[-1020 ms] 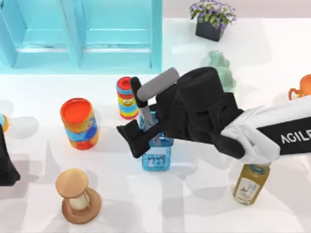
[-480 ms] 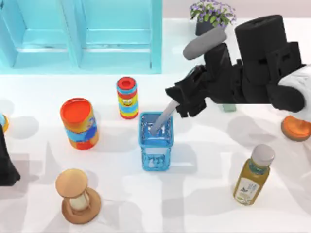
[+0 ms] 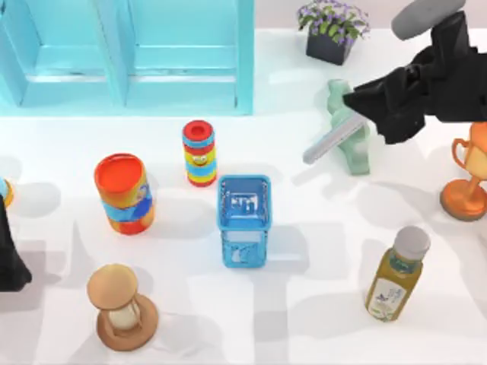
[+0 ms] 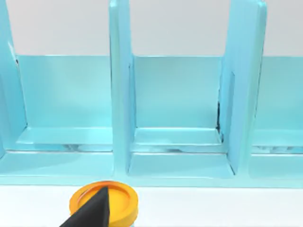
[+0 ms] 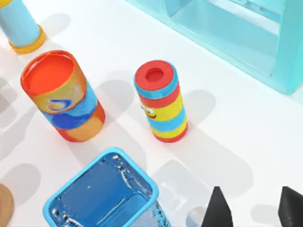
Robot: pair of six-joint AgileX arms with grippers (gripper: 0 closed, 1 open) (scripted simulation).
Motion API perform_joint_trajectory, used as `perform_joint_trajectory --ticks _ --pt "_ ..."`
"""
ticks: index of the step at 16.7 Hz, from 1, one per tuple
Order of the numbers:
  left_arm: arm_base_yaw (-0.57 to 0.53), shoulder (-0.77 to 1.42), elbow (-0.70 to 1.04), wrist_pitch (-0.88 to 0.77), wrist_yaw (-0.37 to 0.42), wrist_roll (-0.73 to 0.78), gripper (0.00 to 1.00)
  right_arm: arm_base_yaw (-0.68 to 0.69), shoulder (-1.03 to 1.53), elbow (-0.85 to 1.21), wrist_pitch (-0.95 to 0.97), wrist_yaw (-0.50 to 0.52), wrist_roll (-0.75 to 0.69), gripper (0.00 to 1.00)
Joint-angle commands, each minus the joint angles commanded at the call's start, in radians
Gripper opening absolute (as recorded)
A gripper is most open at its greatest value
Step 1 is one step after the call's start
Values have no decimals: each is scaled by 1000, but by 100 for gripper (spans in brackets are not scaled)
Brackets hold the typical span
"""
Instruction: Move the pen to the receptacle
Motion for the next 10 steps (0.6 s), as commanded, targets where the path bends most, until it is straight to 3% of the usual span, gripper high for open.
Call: perform_joint_trajectory --ticks 5,10 --pt "0 0 0 0 0 0 100 -5 6 6 1 0 -5 0" --pt "0 0 0 0 0 0 100 -170 42 145 -147 -16 -129 0"
